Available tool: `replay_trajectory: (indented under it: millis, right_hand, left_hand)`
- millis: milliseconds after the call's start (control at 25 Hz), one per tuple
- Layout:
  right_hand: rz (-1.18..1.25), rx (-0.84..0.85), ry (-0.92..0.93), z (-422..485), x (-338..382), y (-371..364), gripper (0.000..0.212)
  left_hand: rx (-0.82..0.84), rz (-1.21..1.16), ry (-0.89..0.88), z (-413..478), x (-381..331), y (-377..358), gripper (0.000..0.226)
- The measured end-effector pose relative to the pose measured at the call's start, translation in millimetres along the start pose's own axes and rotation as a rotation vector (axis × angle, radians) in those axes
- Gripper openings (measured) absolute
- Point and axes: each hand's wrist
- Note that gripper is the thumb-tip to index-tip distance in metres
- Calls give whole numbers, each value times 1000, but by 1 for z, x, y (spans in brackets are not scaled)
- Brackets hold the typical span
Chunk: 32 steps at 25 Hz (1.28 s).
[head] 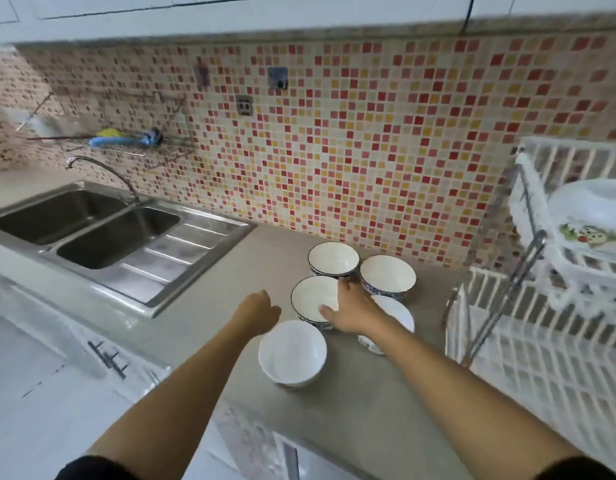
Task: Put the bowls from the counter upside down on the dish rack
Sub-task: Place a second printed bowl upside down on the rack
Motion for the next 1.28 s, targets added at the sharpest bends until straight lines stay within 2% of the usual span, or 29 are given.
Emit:
replay_trajectory:
  millis: [120, 280, 440, 520, 640, 720, 800, 920, 1000, 1040, 1120, 1160, 1240, 1280]
  right_hand:
    - [178, 18, -138, 9, -17, -74, 78]
    - [379, 18, -256, 16, -26, -131, 61]
    - [458, 9, -218, 12, -28, -140, 51]
    - [563, -67, -165, 1, -23, -125, 47]
    - [763, -287, -52, -15, -7, -70, 48]
    - [955, -403, 16, -32, 8, -12, 68]
    - [1128, -473, 85, -49, 18, 46, 78]
    - [1133, -581, 225, -93, 22, 133, 86]
    - [1079, -670, 261, -121, 12, 176, 105]
    - [1049, -714, 283, -138, 6, 196, 100]
    - [996, -782, 320, -161, -10, 226, 69]
    - [959, -816, 338, -173, -21, 242, 62]
    - [838, -870, 334, -196, -48, 268, 62]
    - [744, -867, 330, -206, -61, 279, 73]
  left_hand:
    - [90, 0, 67, 12, 41, -51, 42]
    - [142, -69, 93, 11, 59, -96, 49]
    - [-30, -188, 42, 1, 58, -83, 41]
    - [-144, -288, -44, -8, 51, -57, 44]
    - [-350, -475, -223, -28, 25, -1, 44]
    - [-478, -611, -395, -46, -5, 39, 38]
    - [-532, -751, -542, -64, -39, 73, 34]
    - [-459, -959, -804, -97, -93, 115, 30]
    - [-318, -1066, -964, -123, -128, 135, 30]
    - [-246, -1100, -1019, -134, -147, 140, 29]
    - [-132, -1122, -1077, -145, -179, 144, 25]
    - [-76, -1122, -1096, -150, -198, 143, 19]
    - [11, -1090, -1131, -161, -234, 141, 9]
    - [29, -1063, -1151, -167, -251, 140, 14]
Point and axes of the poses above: each hand's wrist, its own z-axis towards the middle knuckle, its own y-axis out of the back of the hand, x = y × z, and after that the axes turned 6 degrees about y, right-handed
